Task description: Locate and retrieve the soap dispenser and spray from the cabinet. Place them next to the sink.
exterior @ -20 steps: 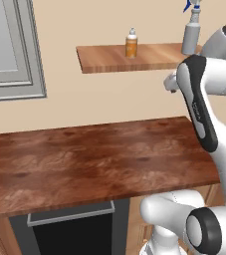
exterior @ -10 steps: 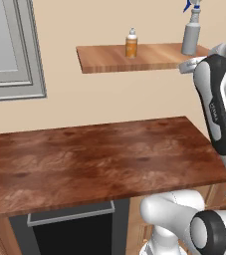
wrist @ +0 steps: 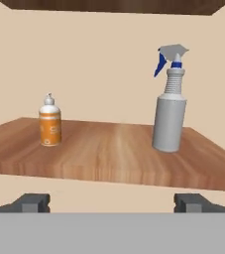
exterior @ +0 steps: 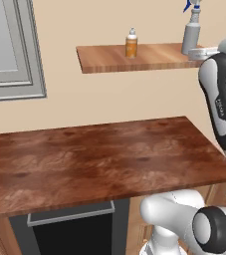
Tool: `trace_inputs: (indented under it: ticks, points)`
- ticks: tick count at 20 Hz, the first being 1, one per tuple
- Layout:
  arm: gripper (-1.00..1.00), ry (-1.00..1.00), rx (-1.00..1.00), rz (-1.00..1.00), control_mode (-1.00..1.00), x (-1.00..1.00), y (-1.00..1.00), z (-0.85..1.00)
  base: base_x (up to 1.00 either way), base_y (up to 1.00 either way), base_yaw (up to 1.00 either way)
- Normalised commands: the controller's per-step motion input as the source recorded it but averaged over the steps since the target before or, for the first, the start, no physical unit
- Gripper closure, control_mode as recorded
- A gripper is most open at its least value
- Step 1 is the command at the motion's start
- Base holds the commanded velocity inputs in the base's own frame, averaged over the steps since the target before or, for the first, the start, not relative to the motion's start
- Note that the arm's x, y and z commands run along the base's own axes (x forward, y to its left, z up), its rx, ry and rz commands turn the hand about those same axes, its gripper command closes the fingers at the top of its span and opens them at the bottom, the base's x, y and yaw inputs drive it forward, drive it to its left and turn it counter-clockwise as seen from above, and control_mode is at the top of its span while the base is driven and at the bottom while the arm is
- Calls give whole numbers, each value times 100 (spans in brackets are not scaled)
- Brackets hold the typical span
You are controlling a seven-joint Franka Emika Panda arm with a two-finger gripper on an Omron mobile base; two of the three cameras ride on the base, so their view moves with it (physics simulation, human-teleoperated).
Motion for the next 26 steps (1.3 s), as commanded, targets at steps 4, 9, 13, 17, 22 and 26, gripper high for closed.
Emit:
trace_inputs:
  ticks: [4,9,13,17,22,26]
  points:
    - [-100,-3,-2,-7,-100,30,-36,29,0,0,0]
    - [-100,1,-5,-17,-100,26,-43,4,0,0,0]
    - [-100,0,-4,-25,-100,12,-42,9,0,0,0]
    - [-100,1,-6,-28,-100,2,-9,2,0,0,0]
    - [-100,-1,0,-11,-100,0,28,-4,0,0,0]
    - [-100,1,0,-11,-100,0,36,-6,0,0,0]
